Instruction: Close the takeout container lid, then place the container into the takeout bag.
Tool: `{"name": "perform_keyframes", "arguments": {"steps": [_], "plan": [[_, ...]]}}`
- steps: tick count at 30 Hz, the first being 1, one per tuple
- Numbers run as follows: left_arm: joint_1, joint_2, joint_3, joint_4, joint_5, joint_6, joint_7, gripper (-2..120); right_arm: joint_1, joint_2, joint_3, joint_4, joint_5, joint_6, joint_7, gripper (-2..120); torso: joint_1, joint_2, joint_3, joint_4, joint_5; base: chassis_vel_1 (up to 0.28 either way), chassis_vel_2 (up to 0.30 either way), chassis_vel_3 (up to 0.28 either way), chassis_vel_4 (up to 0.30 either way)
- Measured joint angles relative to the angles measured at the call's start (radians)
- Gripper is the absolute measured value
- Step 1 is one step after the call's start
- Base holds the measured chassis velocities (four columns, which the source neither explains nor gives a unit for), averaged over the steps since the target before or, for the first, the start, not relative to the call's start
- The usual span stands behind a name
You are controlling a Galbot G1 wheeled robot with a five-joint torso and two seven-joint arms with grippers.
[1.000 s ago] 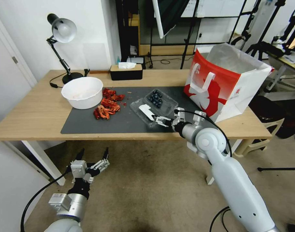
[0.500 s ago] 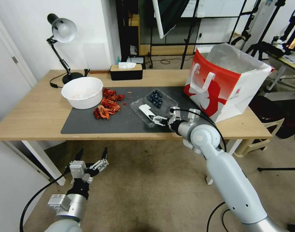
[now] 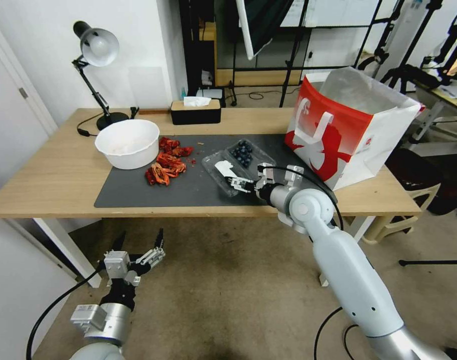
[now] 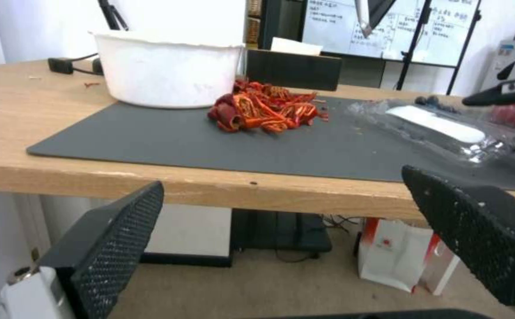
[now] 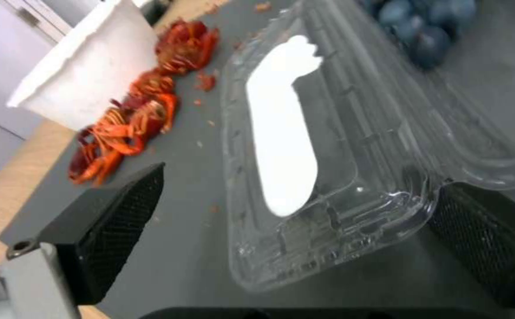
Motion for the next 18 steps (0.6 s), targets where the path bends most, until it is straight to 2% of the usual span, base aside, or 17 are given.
{"name": "perform_keyframes", "arguments": {"steps": [7,18], "plan": [[0.002,-0.004,0.0,0.006,0.0,-0.013,0.0,100,-0.017,0.011,-0.018,0.013,-0.052,0.046,-0.055,100,0.0,0.0,0.0,-0.0001,0.0001,0.0,0.0,0.0,0.0],[0.008,-0.01,0.002,0.013,0.004,-0.031,0.001,100,-0.024,0.029,-0.045,0.025,-0.08,0.063,-0.067,100,0.0,0.0,0.0,0.0,0.0,0.0,0.0,0.0,0.0]]}}
